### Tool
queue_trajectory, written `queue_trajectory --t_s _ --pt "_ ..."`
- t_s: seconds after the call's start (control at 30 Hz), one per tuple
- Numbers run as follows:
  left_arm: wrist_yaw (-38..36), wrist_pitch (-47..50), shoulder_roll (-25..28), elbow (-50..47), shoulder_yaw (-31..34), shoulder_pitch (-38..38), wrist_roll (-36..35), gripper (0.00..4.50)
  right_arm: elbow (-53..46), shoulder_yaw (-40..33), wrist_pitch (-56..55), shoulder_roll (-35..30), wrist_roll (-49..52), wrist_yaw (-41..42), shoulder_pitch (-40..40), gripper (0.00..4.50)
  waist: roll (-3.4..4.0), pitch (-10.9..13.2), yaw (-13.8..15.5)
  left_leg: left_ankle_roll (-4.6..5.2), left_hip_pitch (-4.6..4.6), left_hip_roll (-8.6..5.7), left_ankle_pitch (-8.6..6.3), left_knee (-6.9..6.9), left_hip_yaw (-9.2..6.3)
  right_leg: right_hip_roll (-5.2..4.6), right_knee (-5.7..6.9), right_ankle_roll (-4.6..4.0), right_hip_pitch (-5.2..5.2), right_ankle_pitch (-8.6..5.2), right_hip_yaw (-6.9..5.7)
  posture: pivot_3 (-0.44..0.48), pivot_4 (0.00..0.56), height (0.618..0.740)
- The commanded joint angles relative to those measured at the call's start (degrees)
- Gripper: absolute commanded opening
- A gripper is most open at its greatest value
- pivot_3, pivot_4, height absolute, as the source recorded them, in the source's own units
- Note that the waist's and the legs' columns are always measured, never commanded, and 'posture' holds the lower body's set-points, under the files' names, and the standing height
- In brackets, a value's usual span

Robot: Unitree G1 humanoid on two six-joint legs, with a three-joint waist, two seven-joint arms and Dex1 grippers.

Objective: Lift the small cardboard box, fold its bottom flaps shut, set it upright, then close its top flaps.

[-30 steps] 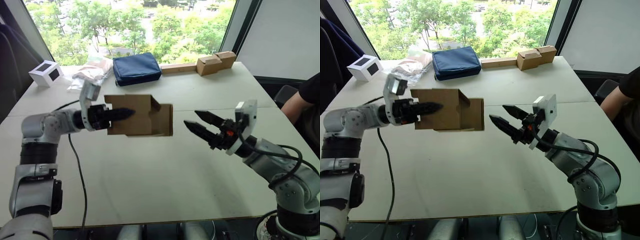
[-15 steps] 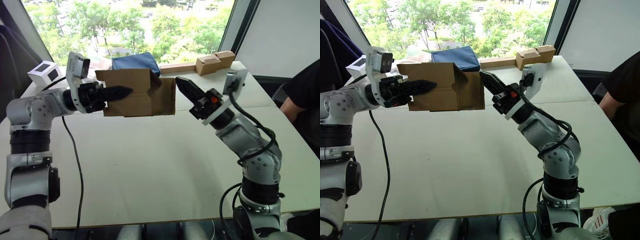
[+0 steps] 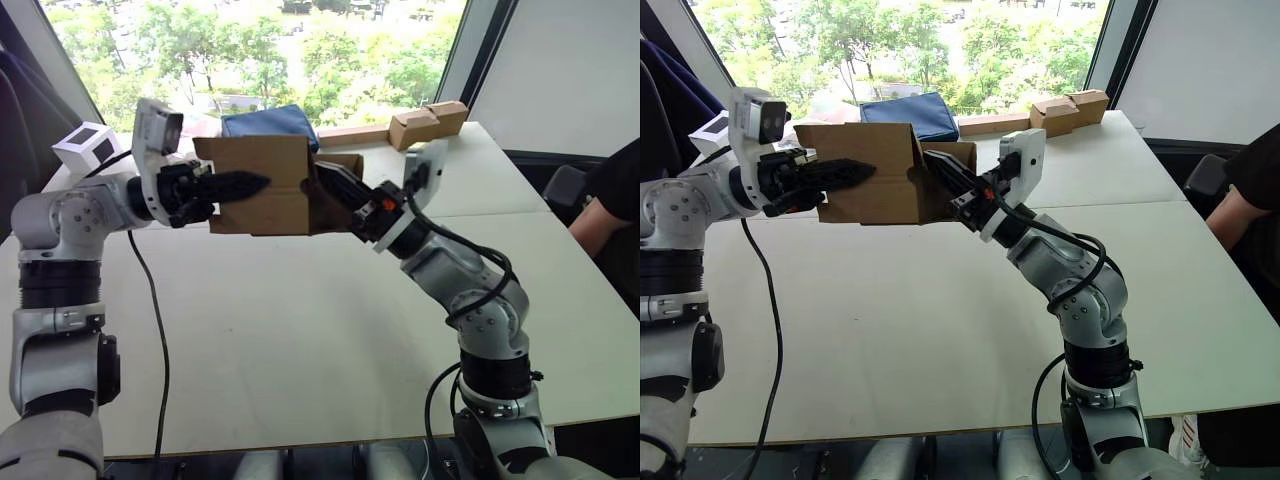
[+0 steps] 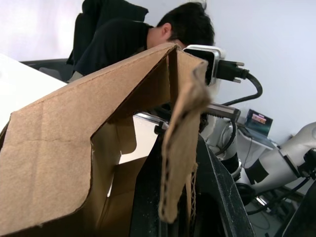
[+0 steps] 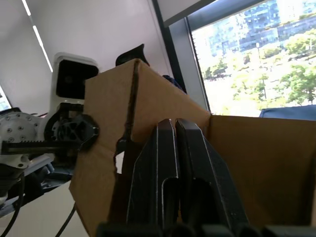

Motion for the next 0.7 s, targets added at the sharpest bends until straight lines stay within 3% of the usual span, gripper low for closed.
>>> queue_trajectory --t_s 0.03,0.43,0.7 --pt "-0.54 -0.63 0.39 -1.37 -0.02 -0.68 -0.51 0.0 -2.42 1.26 -0.69 -0.23 -0.53 1.79 -0.29 0.09 0.0 0.0 -0.04 0.0 0.0 0.0 0.0 0.0 0.0 0.0 0.0 0.0 0.0 0.0 0.0 0.0 0.15 0.737" --pt "0.29 -0.75 0.08 -3.0 0.05 -0.45 -1.1 0.0 -3.44 2.12 -0.39 -3.33 -3.95 5.59 -1.08 0.09 0.0 0.0 -0.02 0.0 0.0 0.0 0.0 0.0 0.0 0.01 0.0 0.0 -0.01 0.0 0.0 0.0 0.15 0.737" --pt "0.69 -1.24 0.57 -3.03 0.36 -0.15 -1.02 0.0 -8.25 -4.56 3.09 -12.63 0.14 7.59 1.62 0.09 -0.02 0.01 0.18 0.01 0.0 -0.01 -0.01 0.02 0.0 -0.02 -0.02 0.0 0.02 0.0 0.0 0.0 0.15 0.737"
